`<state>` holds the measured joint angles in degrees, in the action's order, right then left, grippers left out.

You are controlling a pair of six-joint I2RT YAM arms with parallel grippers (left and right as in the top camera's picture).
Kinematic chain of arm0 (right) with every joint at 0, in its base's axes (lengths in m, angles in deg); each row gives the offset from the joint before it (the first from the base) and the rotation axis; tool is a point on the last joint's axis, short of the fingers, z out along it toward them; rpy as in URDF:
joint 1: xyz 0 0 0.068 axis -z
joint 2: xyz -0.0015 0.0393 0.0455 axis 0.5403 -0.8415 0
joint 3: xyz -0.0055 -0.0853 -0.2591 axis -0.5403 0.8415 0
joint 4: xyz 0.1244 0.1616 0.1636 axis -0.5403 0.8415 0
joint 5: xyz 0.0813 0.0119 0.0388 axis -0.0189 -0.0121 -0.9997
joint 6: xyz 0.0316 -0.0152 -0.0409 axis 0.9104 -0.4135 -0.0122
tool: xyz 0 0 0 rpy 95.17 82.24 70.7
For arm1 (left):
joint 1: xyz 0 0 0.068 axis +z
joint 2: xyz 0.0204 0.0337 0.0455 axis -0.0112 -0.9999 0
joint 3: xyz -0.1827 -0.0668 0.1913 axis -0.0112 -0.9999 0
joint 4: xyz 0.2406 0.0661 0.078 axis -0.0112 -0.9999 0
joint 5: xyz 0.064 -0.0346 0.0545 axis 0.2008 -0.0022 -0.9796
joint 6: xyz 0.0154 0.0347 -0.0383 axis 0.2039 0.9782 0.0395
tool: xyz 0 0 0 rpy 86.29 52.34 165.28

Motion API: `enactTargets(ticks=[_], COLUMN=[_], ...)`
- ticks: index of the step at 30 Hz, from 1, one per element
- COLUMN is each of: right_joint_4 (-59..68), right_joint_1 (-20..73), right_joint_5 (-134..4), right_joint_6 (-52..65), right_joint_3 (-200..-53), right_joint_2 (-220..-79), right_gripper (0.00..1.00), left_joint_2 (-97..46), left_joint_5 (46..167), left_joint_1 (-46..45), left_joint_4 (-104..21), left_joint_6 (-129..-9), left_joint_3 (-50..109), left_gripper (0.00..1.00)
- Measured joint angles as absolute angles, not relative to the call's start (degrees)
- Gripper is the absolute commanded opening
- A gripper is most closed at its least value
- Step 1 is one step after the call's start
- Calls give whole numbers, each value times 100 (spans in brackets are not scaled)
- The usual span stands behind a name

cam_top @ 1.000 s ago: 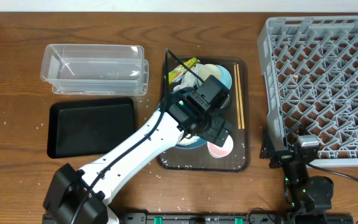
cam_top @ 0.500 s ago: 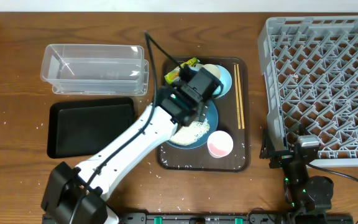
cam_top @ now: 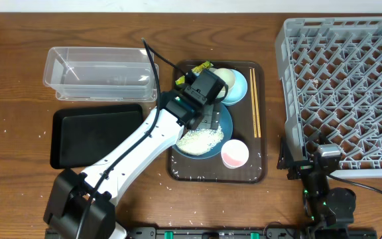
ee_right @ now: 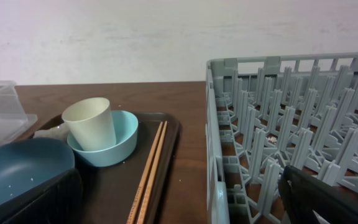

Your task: Sort waste into correct bins and load items into the dishwasher rack

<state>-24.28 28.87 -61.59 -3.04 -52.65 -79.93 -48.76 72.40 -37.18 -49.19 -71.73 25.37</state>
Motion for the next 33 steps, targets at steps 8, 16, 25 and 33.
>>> enactTargets(ticks=[8, 16, 25, 33], right_joint_4=[-2430, -2430, -2430, -2430], right_joint_1=[2887, 2887, 2887, 2887], right_joint_5=[-6159, -6159, -6159, -6159], right_joint_6=[-307, -304, -307, -307], right_joint_3=[-5265, -5265, -5265, -5265], right_joint_2=[-7993, -7993, -7993, -7993], right_gripper=[99, 99, 99, 99], left_joint_2=[-5127, -5977, -5470, -4493], left_joint_5=[7703, 7789, 7439, 6191], left_joint_1=[-3738, -3928, -3878, -3519], left_joint_4=[-3734, -3800, -4348, -5469], left_joint_6=[-7173, -7173, -7171, -7365], left_joint_3=[2528, 2478, 2465, 2465], left_gripper=[98, 98, 98, 98])
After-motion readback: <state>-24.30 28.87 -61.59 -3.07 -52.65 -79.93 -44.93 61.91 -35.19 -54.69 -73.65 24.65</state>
